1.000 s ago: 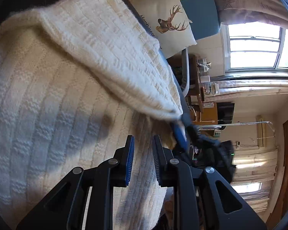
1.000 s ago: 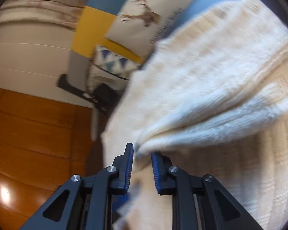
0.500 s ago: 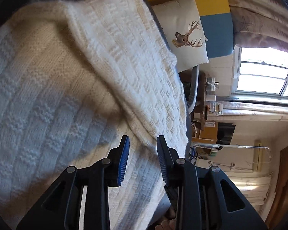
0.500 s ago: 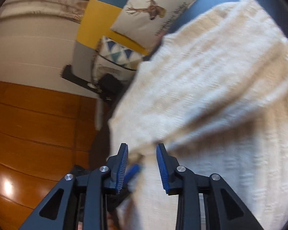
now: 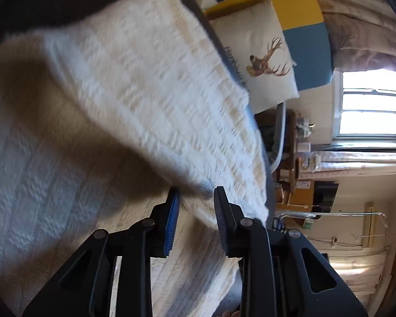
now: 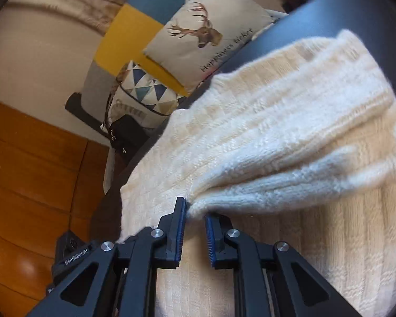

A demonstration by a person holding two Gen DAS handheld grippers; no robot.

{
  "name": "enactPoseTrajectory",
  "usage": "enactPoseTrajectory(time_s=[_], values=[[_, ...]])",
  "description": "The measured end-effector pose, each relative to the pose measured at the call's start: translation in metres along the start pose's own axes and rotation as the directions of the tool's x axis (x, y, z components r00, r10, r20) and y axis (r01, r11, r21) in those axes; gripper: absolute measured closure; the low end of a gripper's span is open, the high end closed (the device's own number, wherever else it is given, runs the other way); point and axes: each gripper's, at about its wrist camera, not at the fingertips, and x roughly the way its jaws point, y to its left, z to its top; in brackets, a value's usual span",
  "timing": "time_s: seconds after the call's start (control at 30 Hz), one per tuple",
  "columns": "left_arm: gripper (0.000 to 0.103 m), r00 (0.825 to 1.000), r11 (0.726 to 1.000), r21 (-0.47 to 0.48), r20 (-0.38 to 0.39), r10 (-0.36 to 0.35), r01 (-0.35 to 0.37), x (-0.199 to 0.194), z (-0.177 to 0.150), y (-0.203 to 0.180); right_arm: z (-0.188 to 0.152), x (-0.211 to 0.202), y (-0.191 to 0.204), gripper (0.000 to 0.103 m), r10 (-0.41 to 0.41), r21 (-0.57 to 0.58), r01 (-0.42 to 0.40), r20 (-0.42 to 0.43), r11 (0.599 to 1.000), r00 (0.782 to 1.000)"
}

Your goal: Fold clothes

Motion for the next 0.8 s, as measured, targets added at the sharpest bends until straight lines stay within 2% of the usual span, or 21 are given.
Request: enactPoseTrajectory(time_s=[0.13,0.23,0.3,0.33,0.37,0.5,0.6,0.8], values=[[0.079,0.999,0.999,0.05,0.034,0.012,-0.014,-0.011,0.005,-0.002,-0.005,0.001,-0.005,0.09,-0.019,-0.008,0.019,-0.019,1.0,1.0],[0.078,1.0,1.0,0.03,-0.015,-0.004,0.004,-0.018,0.007,0.014,-0.016,0.011,-0.011,0.088,-0.071,-0.017,0.07,-0.067,0.997,0.995],[0.075,1.0,1.0,0.004,-0.021,-0.001,0.001,-0.03,0.009,0.031,-0.023,0.013,-0.019,0.085,-0.055,-0.004,0.055,-0.103,0.999,0.993],[0.075,1.0,1.0,-0.005,-0.002,0.002,-0.002,-0.037,0.01,0.038,-0.026,0.01,-0.021,0.078,-0.042,0.009,0.044,-0.112,0.999,0.993],[0.075,1.0,1.0,-0.013,0.018,0.006,-0.006,-0.045,0.011,0.044,-0.029,0.006,-0.022,0.076,-0.029,0.007,0.03,-0.113,1.0,0.993],[0.075,0.996,0.997,-0.076,0.09,0.021,-0.014,-0.075,0.026,0.069,-0.037,-0.01,-0.021,0.075,0.018,-0.006,-0.019,-0.103,1.0,0.995],[0.073,0.994,0.985,-0.171,0.11,-0.021,0.04,-0.089,0.036,0.084,-0.037,-0.018,-0.02,0.075,0.054,0.001,-0.054,-0.087,0.999,0.995],[0.073,0.992,0.97,-0.227,0.115,-0.056,0.082,-0.086,0.038,0.081,-0.034,-0.023,-0.029,0.075,0.071,0.055,-0.068,-0.056,0.996,0.996]])
